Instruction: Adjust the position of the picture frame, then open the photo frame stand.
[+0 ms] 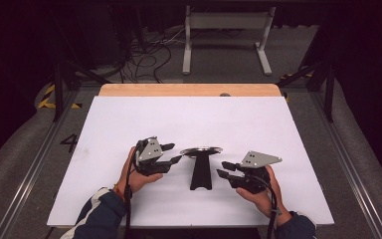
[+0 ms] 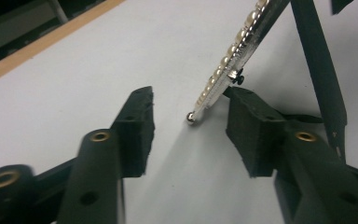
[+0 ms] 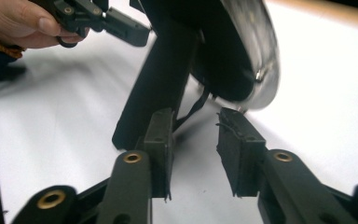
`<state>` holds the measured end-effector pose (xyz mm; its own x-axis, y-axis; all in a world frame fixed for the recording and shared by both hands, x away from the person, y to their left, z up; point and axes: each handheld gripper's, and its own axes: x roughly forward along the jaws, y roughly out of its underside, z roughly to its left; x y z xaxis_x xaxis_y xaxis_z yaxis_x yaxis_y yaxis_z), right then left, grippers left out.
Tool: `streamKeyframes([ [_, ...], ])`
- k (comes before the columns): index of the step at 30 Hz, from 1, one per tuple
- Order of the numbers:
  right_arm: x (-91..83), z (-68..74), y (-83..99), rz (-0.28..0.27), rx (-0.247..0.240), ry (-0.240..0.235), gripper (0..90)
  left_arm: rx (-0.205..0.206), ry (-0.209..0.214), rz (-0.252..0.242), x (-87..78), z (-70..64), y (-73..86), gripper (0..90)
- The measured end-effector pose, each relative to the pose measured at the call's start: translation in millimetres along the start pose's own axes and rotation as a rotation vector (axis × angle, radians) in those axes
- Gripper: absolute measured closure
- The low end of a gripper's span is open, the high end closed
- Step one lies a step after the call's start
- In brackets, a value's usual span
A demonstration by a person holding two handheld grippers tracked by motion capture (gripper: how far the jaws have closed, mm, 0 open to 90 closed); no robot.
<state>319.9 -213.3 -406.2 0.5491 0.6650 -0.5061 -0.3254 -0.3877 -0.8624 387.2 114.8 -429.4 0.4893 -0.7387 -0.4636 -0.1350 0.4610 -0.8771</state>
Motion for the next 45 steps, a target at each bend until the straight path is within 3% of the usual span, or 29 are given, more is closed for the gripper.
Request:
streamKeyframes([
  [3, -3.9, 10.9, -2.9, -0.031, -0.036, 0.007, 78.0, -0.011, 0.000, 0.006, 2.0, 0.1, 0.2, 37.4],
  [7, 3.8, 27.7, -5.7, -0.025, -0.077, -0.002, 89.1, -0.020, 0.005, 0.022, 10.3, -1.5, -0.6, 34.2],
  [13, 24.8, 52.4, -6.0, -0.012, -0.099, -0.002, 90.0, -0.048, -0.001, 0.031, 26.4, -0.8, -4.7, 32.9],
  [20, 48.8, 77.4, -5.5, 0.002, -0.139, 0.031, 90.0, -0.010, 0.047, 0.051, 42.9, -5.3, -8.4, 44.6],
  [26, 65.6, 88.4, -5.4, 0.024, -0.127, 0.037, 90.0, -0.001, 0.071, 0.053, 47.4, -6.6, -7.3, 58.1],
  [30, 74.0, 92.5, -6.7, 0.032, -0.119, 0.065, 90.0, 0.025, 0.062, 0.066, 50.1, -11.2, -6.6, 67.9],
  [33, 78.2, 91.9, -4.0, 0.054, -0.117, 0.090, 90.0, 0.045, 0.041, 0.078, 49.4, -13.4, -6.9, 69.0],
  [39, 79.5, 82.2, 0.4, 0.093, -0.075, 0.129, 90.0, 0.067, 0.015, 0.092, 47.3, -15.4, -7.0, 72.9],
  [42, 77.6, 73.3, 2.5, 0.096, -0.030, 0.114, 90.0, 0.073, 0.006, 0.094, 46.3, -16.3, -6.5, 74.6],
  [45, 74.3, 68.1, 3.7, 0.096, -0.025, 0.122, 90.0, 0.073, -0.001, 0.099, 44.9, -17.1, -6.5, 75.8],
])
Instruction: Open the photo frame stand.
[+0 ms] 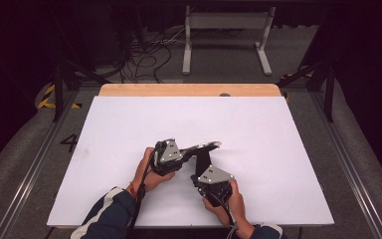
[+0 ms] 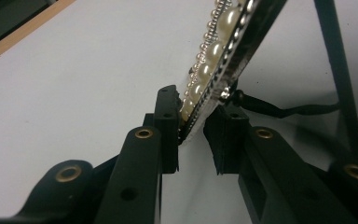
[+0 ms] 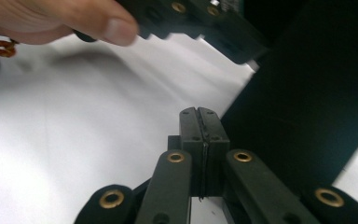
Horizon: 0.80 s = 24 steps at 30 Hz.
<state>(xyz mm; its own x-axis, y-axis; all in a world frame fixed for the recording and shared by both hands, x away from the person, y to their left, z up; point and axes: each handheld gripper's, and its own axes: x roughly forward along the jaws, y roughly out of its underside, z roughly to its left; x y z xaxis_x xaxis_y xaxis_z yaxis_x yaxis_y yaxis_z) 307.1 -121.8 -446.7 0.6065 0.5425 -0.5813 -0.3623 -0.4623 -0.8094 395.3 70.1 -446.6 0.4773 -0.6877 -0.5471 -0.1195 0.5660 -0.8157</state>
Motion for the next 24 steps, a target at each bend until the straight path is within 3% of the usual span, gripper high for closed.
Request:
streamKeyframes([
  [4, -2.9, -7.2, 0.8, 0.011, 0.021, 0.011, 90.0, 0.011, -0.023, 0.019, -2.7, -2.4, -1.0, 77.3],
  [7, -4.5, -8.3, 1.3, -0.010, 0.033, -0.016, 90.0, 0.003, -0.024, 0.017, -3.5, -2.6, -0.6, 77.5],
  [13, 4.7, 5.7, -0.9, -0.029, 0.005, -0.074, 90.0, -0.007, -0.017, 0.012, -3.1, -1.3, 0.4, 77.2],
  [16, 10.8, 9.0, -0.1, -0.010, 0.004, -0.059, 90.0, -0.005, -0.018, 0.015, -3.7, -1.7, 0.4, 77.3],
  [19, 9.3, 2.0, 0.9, -0.002, 0.023, -0.021, 90.0, -0.009, -0.013, 0.013, -4.3, -1.5, 0.8, 77.4],
  [21, 7.4, -5.4, 1.6, 0.007, 0.045, -0.023, 90.0, -0.019, -0.008, 0.003, -4.3, -1.3, 1.3, 77.6],
  [24, 7.1, -6.5, 1.0, 0.017, 0.035, -0.018, 90.0, -0.019, -0.007, 0.003, -4.3, -1.6, 1.4, 77.3],
])
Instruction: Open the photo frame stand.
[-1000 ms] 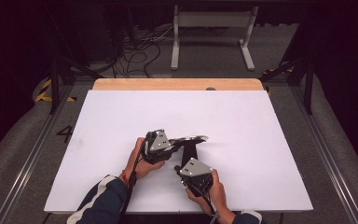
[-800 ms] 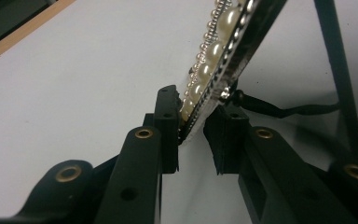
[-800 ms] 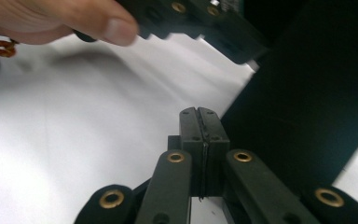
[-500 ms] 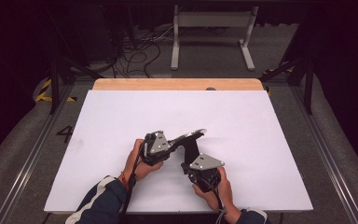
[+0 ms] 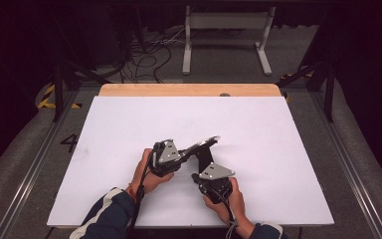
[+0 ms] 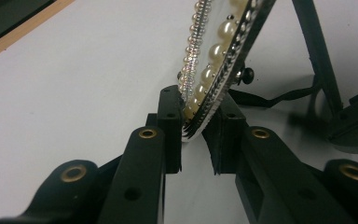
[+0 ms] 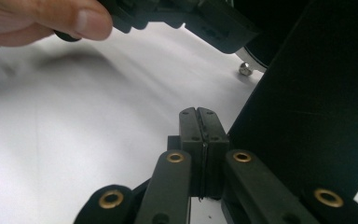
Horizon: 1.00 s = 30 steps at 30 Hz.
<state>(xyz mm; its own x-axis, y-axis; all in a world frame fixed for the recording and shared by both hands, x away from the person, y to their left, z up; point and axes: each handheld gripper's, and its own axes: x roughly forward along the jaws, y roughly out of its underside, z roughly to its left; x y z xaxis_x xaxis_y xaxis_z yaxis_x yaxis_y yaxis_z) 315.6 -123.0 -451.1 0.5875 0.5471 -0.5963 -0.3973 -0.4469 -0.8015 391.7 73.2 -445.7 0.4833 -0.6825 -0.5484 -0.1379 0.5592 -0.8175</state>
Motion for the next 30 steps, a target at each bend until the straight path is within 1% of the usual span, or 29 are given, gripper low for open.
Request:
streamKeyframes([
  [2, -0.2, -2.0, 1.4, 0.011, 0.009, -0.007, 90.0, 0.005, 0.001, -0.002, 0.2, -0.5, 0.1, 77.1],
  [4, 0.0, -4.6, 2.6, 0.019, 0.019, -0.003, 90.0, 0.008, 0.001, 0.001, 0.1, -1.2, -0.1, 76.7],
  [7, -0.5, -9.0, 5.0, 0.023, 0.024, 0.000, 90.0, 0.027, 0.000, 0.007, -0.7, -2.9, 0.0, 76.1],
  [9, -1.0, -11.2, 6.1, 0.023, 0.023, -0.001, 90.0, 0.028, 0.002, 0.007, -0.9, -3.1, 0.1, 76.0],
  [11, -1.8, -15.5, 7.7, 0.028, 0.023, 0.000, 90.0, 0.028, 0.006, 0.006, -1.2, -3.4, 0.0, 75.7],
  [12, -2.4, -20.1, 9.3, 0.028, 0.028, 0.006, 90.0, 0.030, 0.009, 0.004, -1.3, -3.5, -0.2, 75.7],
  [13, -2.4, -20.1, 9.3, 0.028, 0.028, 0.006, 90.0, 0.027, 0.010, 0.003, -1.5, -3.7, -0.1, 75.7],
  [14, -3.7, -25.6, 11.0, 0.016, 0.027, -0.007, 90.0, 0.021, 0.011, 0.001, -2.0, -3.3, 0.0, 76.3],
  [15, -3.7, -25.6, 11.0, 0.016, 0.027, -0.007, 90.0, 0.014, 0.014, -0.007, -2.2, -3.0, 0.0, 76.3],
  [16, -4.2, -27.7, 11.8, 0.012, 0.020, -0.016, 90.0, 0.009, 0.025, -0.010, -2.3, -2.9, -0.1, 76.5],
  [17, -4.8, -30.4, 12.9, 0.010, 0.014, -0.018, 90.0, 0.006, 0.024, -0.011, -2.2, -3.5, -0.2, 76.8],
  [18, -5.3, -32.2, 13.6, 0.012, 0.007, -0.032, 90.0, 0.003, 0.028, -0.014, -2.0, -3.3, 0.0, 76.7],
  [19, -5.3, -32.2, 13.6, 0.012, 0.007, -0.032, 90.0, 0.003, 0.028, -0.014, -2.0, -3.3, 0.0, 76.0],
  [20, -5.7, -33.2, 14.8, 0.019, -0.003, -0.034, 90.0, 0.003, 0.028, -0.014, -2.0, -3.3, 0.0, 76.0],
  [21, -5.7, -33.2, 14.8, 0.019, -0.003, -0.034, 90.0, -0.006, 0.037, -0.022, -1.6, -3.0, 0.5, 76.0],
  [23, -5.2, -33.1, 16.9, 0.024, -0.004, -0.034, 90.0, -0.015, 0.034, -0.038, -1.9, -2.8, 0.2, 70.3],
  [24, -5.3, -33.3, 17.2, 0.024, -0.004, -0.034, 90.0, -0.016, 0.037, -0.048, -2.3, -3.0, -0.3, 69.3],
  [25, -5.6, -33.6, 17.4, 0.022, -0.003, -0.034, 90.0, -0.032, 0.048, -0.079, -2.9, -3.1, -0.9, 67.7],
  [27, -6.1, -35.6, 18.0, 0.023, 0.002, -0.034, 90.0, -0.061, 0.066, -0.110, -3.0, -2.6, -1.9, 60.2],
  [30, -6.7, -37.6, 18.5, 0.023, 0.008, -0.029, 90.0, -0.060, 0.071, -0.118, -3.0, -3.4, -3.6, 58.8],
])
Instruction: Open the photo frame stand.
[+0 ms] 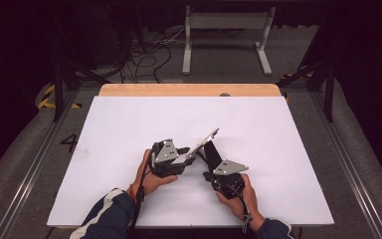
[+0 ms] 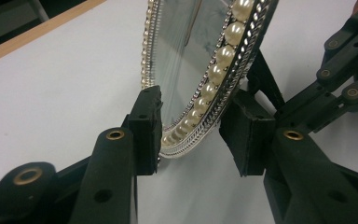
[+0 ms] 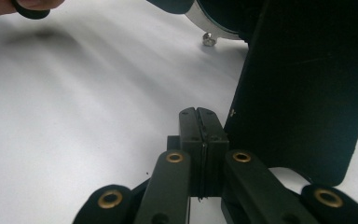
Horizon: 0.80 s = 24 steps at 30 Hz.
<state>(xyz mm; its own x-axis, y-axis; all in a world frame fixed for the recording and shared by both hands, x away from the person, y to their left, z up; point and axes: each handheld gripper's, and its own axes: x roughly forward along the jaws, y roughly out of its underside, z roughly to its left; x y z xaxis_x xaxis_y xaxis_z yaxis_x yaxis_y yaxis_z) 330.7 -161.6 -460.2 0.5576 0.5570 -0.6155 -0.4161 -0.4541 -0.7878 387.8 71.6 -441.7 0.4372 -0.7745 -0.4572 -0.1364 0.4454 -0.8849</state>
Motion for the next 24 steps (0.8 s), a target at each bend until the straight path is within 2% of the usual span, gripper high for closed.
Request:
streamKeyframes([
  [7, -1.5, -3.8, 1.2, -0.001, 0.013, 0.013, 90.0, 0.008, 0.003, -0.011, -0.1, -4.2, -3.9, 61.6],
  [12, -2.2, -6.7, 2.0, -0.002, 0.023, 0.018, 90.0, -0.006, 0.005, -0.016, 0.0, -2.0, -2.9, 58.7],
  [24, -4.3, -12.0, 3.6, -0.005, 0.035, 0.037, 90.0, 0.005, 0.028, -0.009, 1.2, -3.1, -3.1, 59.9],
])
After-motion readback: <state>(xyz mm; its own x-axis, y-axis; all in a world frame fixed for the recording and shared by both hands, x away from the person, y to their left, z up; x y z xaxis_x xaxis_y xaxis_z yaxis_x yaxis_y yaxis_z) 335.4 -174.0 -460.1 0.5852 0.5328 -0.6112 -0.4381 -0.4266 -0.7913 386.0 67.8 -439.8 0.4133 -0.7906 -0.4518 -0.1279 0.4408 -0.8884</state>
